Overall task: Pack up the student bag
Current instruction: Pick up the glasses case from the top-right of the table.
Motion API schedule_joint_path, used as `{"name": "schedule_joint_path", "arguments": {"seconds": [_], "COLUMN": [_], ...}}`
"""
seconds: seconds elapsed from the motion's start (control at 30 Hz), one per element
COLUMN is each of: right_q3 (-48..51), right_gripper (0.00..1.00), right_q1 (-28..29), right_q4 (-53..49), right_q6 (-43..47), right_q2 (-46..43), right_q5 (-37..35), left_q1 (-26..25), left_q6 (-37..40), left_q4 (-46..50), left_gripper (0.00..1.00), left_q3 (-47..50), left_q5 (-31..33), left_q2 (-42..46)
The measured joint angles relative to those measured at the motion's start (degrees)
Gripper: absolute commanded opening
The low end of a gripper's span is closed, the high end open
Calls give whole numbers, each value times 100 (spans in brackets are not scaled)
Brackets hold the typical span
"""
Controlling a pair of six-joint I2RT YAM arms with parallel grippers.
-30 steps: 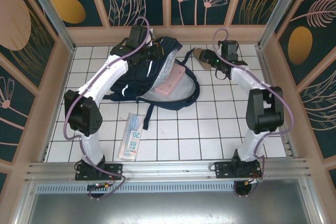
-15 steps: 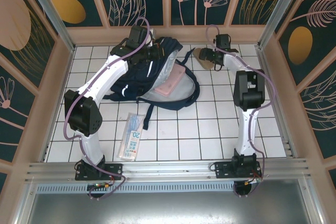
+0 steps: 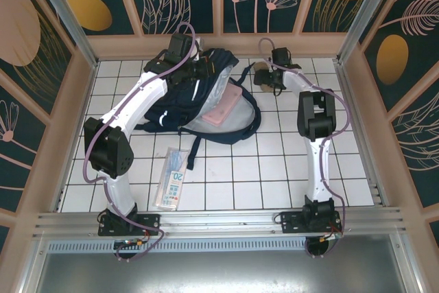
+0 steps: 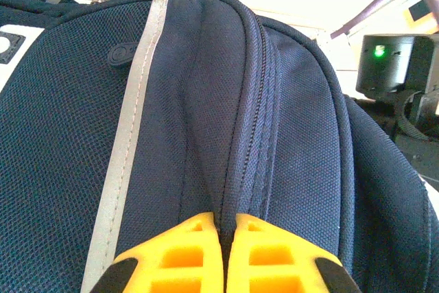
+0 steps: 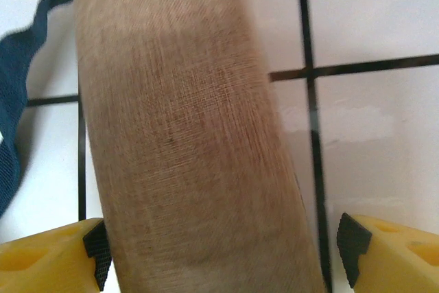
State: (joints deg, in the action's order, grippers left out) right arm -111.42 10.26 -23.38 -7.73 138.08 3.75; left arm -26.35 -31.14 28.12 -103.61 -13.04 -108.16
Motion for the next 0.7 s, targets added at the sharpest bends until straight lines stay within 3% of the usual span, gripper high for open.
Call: {"name": "schedule_joint_path", "arguments": {"seconds": [0.1, 0.23, 0.43, 0.7], "right_q3": [-31, -35, -26, 815], "right_gripper": [84, 68, 56, 52], "right_q1": [35, 52, 63, 96], "right_q4": [-7, -31, -35, -2], "right_q6": [22, 52, 2, -284], "right_q2": [9, 15, 17, -684], "right_q5": [-92, -214, -284, -232], "left_q1": [0, 0, 0, 0], "left_q6": [2, 2, 2, 4], "left_q4": [2, 4, 17, 17], "left_gripper": [0, 0, 0, 0], "left_q3": [-2, -7, -9, -9], "left_q5": [0, 0, 0, -4], "left_q2": [0, 0, 0, 0]}}
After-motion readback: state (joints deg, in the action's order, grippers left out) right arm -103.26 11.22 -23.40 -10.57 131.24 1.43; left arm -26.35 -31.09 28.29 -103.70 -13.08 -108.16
